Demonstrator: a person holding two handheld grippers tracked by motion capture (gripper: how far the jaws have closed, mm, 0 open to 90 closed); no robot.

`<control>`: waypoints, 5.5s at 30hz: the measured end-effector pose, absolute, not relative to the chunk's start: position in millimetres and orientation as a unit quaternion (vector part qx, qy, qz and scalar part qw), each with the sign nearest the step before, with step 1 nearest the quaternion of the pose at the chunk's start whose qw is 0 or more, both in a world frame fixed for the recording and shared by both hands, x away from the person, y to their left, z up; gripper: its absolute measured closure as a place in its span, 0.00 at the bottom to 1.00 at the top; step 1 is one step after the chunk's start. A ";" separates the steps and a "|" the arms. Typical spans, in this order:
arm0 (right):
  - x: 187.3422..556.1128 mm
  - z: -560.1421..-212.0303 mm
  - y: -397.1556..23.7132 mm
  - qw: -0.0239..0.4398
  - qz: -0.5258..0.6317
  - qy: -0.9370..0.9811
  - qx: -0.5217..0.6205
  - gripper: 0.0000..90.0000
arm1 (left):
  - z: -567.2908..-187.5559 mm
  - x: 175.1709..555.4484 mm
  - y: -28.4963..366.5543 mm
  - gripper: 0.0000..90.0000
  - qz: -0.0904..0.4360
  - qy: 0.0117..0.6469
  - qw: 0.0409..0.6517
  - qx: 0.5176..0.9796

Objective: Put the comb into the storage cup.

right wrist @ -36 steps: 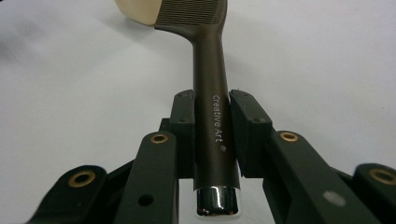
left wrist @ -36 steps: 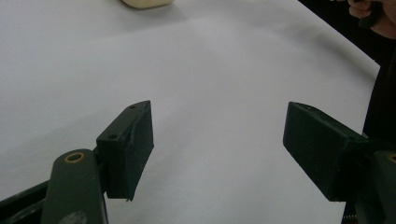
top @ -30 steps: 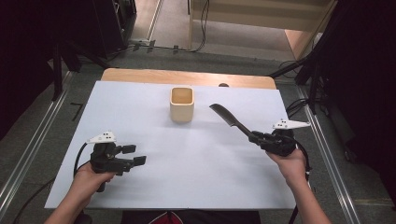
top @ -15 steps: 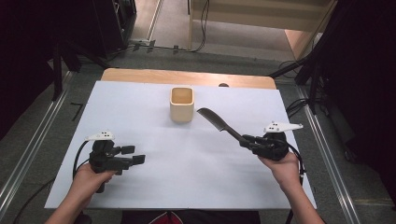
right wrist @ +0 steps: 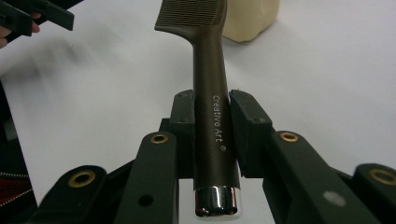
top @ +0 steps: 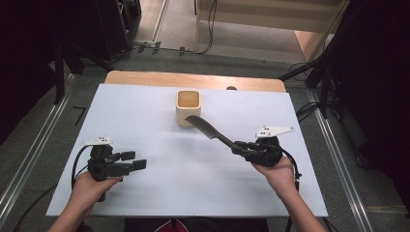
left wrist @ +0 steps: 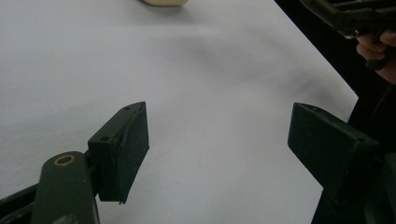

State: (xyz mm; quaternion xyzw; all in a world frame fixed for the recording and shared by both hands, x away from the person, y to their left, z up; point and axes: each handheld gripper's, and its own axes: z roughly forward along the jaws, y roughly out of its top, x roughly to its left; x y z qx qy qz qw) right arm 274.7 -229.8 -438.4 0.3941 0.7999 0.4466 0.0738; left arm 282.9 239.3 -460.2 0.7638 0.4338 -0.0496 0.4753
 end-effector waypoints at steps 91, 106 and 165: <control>291.8 -471.3 -34.4 0.202 0.549 0.685 0.434 0.78 | -419.4 336.4 194.9 0.25 0.007 0.502 0.506 0.701; 289.8 -473.8 -28.2 0.220 0.564 0.663 0.440 0.78 | -422.6 349.8 183.2 0.26 0.011 0.529 0.519 0.671; 293.7 -481.5 -17.2 0.209 0.579 0.649 0.448 0.78 | -436.9 360.9 167.8 0.77 -0.058 0.582 0.541 0.604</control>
